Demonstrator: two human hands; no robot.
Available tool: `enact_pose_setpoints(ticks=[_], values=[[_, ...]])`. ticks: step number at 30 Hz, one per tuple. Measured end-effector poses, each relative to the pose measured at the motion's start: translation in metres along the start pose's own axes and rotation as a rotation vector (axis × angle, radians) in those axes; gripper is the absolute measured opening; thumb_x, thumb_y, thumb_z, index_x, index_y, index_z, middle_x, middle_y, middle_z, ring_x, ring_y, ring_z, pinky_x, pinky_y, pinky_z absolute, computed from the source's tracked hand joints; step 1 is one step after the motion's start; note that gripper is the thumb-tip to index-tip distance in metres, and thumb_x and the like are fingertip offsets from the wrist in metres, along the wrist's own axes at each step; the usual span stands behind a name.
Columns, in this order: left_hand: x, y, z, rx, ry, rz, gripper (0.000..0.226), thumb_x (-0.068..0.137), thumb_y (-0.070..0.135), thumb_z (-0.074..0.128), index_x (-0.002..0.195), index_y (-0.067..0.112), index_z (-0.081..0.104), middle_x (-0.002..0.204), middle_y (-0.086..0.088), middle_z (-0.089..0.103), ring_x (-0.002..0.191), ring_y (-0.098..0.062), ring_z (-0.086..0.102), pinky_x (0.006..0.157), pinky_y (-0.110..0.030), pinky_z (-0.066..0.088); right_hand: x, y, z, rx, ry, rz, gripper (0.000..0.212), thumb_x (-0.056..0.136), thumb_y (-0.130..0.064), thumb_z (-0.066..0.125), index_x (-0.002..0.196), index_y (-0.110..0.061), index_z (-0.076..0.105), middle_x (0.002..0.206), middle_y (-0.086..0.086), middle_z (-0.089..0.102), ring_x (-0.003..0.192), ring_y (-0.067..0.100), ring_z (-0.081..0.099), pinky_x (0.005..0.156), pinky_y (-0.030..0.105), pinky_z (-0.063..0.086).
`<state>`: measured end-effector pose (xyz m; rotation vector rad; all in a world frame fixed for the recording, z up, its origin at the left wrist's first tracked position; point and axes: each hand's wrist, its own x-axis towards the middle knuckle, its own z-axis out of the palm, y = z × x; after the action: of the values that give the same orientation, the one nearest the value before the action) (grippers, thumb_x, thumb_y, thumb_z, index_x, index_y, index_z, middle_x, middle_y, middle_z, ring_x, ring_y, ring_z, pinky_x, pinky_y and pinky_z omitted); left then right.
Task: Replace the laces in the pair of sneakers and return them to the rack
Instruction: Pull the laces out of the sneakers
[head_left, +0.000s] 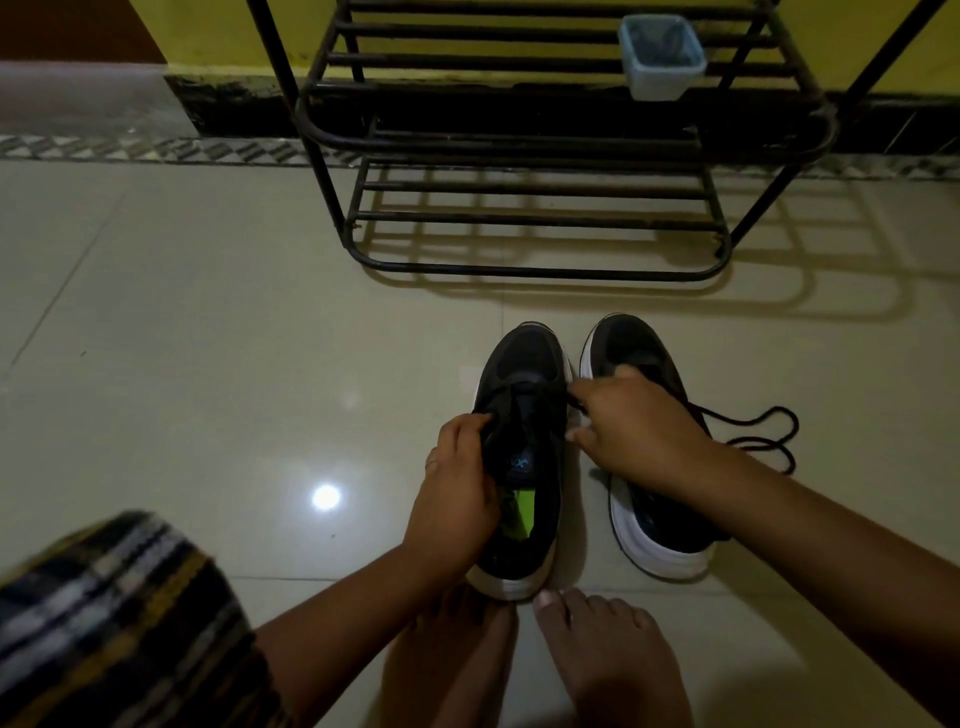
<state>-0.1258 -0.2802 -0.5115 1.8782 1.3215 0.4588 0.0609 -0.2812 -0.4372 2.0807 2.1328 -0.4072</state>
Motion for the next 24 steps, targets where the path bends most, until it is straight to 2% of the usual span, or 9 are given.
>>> enact_pose_setpoints(ticks=[2, 5, 8, 10, 13, 16, 19, 24], values=[[0.000, 0.000, 0.000, -0.005, 0.000, -0.006, 0.049, 0.090, 0.002, 0.046, 0.136, 0.016, 0.038, 0.139, -0.004, 0.036, 0.122, -0.027, 0.044, 0.102, -0.041, 0.043, -0.001, 0.002, 0.010, -0.135, -0.058, 0.030, 0.035, 0.091, -0.032, 0.054, 0.119, -0.012, 0.053, 0.109, 0.011, 0.063, 0.111, 0.029, 0.047, 0.080, 0.033, 0.041], [0.000, 0.001, 0.000, -0.011, 0.001, -0.010, 0.049, 0.090, 0.002, 0.046, 0.137, 0.015, 0.038, 0.140, -0.004, 0.036, 0.123, -0.026, 0.044, 0.102, -0.041, 0.043, -0.001, 0.005, 0.008, -0.111, -0.049, 0.049, 0.033, 0.093, -0.030, 0.052, 0.122, -0.015, 0.054, 0.110, 0.009, 0.063, 0.112, 0.027, 0.047, 0.081, 0.031, 0.040], [0.000, 0.002, 0.000, -0.005, -0.004, -0.024, 0.050, 0.090, 0.002, 0.046, 0.137, 0.016, 0.037, 0.140, -0.004, 0.036, 0.124, -0.026, 0.043, 0.104, -0.040, 0.042, -0.006, 0.010, -0.002, -0.078, -0.017, 0.019, 0.025, 0.093, -0.026, 0.052, 0.113, -0.013, 0.058, 0.106, 0.009, 0.062, 0.111, 0.026, 0.047, 0.075, 0.029, 0.037], [0.000, 0.001, 0.000, -0.003, -0.004, -0.023, 0.050, 0.090, 0.002, 0.046, 0.138, 0.016, 0.037, 0.140, -0.004, 0.036, 0.125, -0.026, 0.042, 0.104, -0.040, 0.041, -0.007, 0.013, -0.003, -0.134, -0.073, 0.013, 0.025, 0.091, -0.028, 0.056, 0.111, -0.012, 0.058, 0.107, 0.008, 0.061, 0.110, 0.026, 0.047, 0.074, 0.029, 0.033], [0.000, 0.001, 0.000, -0.002, -0.004, -0.016, 0.051, 0.090, 0.003, 0.046, 0.138, 0.015, 0.036, 0.140, -0.004, 0.036, 0.124, -0.027, 0.042, 0.104, -0.040, 0.041, -0.012, 0.013, -0.004, -0.339, -0.128, -0.009, 0.030, 0.089, -0.031, 0.059, 0.112, -0.013, 0.058, 0.111, 0.007, 0.060, 0.110, 0.026, 0.047, 0.078, 0.029, 0.036], [0.000, 0.004, -0.001, 0.002, -0.011, -0.024, 0.051, 0.090, 0.003, 0.046, 0.139, 0.015, 0.036, 0.141, -0.005, 0.035, 0.125, -0.026, 0.041, 0.105, -0.038, 0.040, -0.015, 0.010, -0.005, -0.480, -0.154, -0.036, 0.022, 0.088, -0.018, 0.057, 0.109, -0.010, 0.060, 0.111, 0.008, 0.060, 0.110, 0.028, 0.045, 0.085, 0.032, 0.038], [0.000, 0.004, -0.001, 0.004, -0.016, -0.030, 0.050, 0.091, 0.004, 0.046, 0.139, 0.015, 0.036, 0.141, -0.004, 0.035, 0.125, -0.026, 0.041, 0.105, -0.037, 0.040, -0.015, 0.008, -0.004, -0.508, -0.185, -0.049, 0.020, 0.086, -0.006, 0.052, 0.105, -0.009, 0.060, 0.111, 0.010, 0.061, 0.110, 0.028, 0.046, 0.086, 0.033, 0.038], [0.000, 0.004, -0.001, 0.002, -0.018, -0.030, 0.050, 0.091, 0.005, 0.047, 0.139, 0.014, 0.037, 0.141, -0.004, 0.035, 0.125, -0.026, 0.041, 0.106, -0.039, 0.039, -0.014, 0.002, -0.003, -0.527, -0.205, -0.077, 0.021, 0.087, -0.002, 0.047, 0.103, -0.008, 0.059, 0.108, 0.012, 0.061, 0.111, 0.029, 0.046, 0.083, 0.034, 0.036]])
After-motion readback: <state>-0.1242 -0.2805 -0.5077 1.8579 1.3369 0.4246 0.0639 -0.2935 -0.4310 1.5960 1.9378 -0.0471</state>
